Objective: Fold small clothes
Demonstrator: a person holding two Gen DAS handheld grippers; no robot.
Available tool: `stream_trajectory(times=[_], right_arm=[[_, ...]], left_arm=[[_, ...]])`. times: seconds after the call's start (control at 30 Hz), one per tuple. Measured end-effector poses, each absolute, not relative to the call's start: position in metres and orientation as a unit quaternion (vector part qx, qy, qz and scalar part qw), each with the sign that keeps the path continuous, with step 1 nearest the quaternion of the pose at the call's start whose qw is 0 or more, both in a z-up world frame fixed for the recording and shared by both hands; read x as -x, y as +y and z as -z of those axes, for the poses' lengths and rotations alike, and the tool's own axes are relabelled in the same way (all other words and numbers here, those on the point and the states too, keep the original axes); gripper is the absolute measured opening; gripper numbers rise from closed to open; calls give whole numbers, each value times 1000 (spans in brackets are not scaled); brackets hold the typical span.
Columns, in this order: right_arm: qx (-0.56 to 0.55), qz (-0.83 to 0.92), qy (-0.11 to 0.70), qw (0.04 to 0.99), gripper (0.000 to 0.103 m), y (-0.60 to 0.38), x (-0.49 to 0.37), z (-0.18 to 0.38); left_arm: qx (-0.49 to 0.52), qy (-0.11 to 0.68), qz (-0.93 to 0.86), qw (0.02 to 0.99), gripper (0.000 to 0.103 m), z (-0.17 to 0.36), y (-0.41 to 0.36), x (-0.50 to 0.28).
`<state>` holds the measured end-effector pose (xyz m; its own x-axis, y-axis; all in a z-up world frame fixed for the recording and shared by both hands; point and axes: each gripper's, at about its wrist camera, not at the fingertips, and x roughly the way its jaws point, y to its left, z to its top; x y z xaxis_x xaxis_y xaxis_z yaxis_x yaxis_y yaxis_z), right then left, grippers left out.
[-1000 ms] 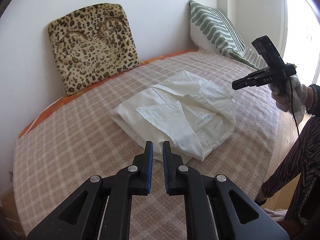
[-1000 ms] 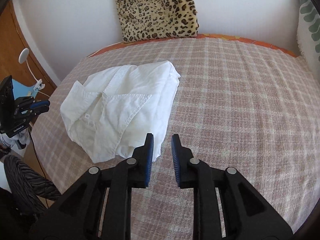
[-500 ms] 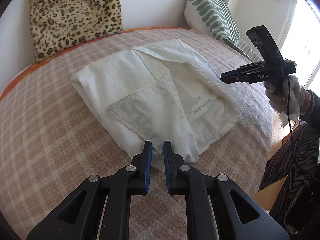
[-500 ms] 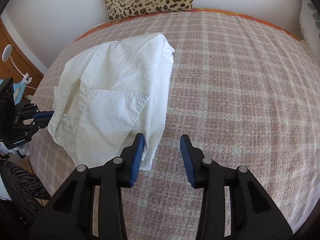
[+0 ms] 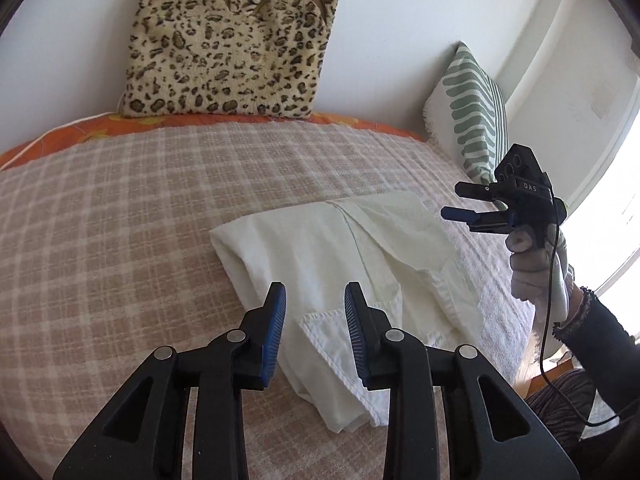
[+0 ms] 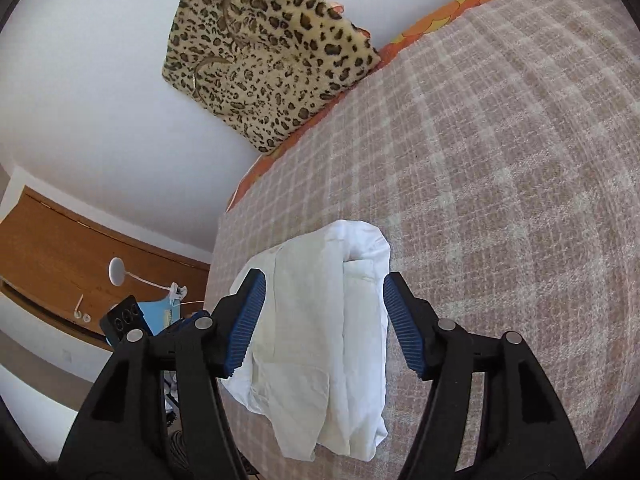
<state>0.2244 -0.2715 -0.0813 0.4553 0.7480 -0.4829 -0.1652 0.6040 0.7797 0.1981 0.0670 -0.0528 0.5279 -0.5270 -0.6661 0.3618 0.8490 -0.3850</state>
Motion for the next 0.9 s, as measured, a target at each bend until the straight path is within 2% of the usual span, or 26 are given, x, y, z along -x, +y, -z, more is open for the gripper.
stream_trajectory(times=[0.2,0.3,0.33,0.37,0.43,0.47,0.6,0.63,0.7,0.73,0.77,0.83,0.9], right_arm=[[-398,-334,479,708,64,-243,-277,128],[-413,-333,490,692,61,-232,-297,140],[-412,-324,488,698,47,-230,-300,142],[-412,-314,486,703,28,-232,-302,143],[-413,-308,472,715,13,-237,-303,141],[-394,-301,466,733,9,-238,-302,136],[-347,-254,453,781,7,-241,-289,128],[-325,-241,448,798,8,-241,-283,121],[-301,-210,444,817,28,-248,-269,108],[-305,-215,446,814,49,-253,-261,104],[-310,-219,448,810,65,-257,-253,101],[-300,-228,459,804,74,-261,-234,97],[-299,-241,480,789,78,-262,-220,101]], left_arm=[[155,434,239,854,29,72,77,-223],[120,440,249,855,29,80,61,-226],[108,446,254,852,29,84,56,-226],[98,451,255,850,29,89,51,-226],[78,457,255,848,29,98,44,-224],[73,458,256,848,29,101,43,-223],[100,440,244,858,30,92,59,-222],[110,438,237,860,32,88,65,-224],[137,434,223,862,42,83,78,-230],[154,434,221,860,44,83,84,-234],[170,438,218,855,48,83,88,-239],[201,454,212,842,59,88,93,-251],[241,468,202,826,61,96,97,-261]])
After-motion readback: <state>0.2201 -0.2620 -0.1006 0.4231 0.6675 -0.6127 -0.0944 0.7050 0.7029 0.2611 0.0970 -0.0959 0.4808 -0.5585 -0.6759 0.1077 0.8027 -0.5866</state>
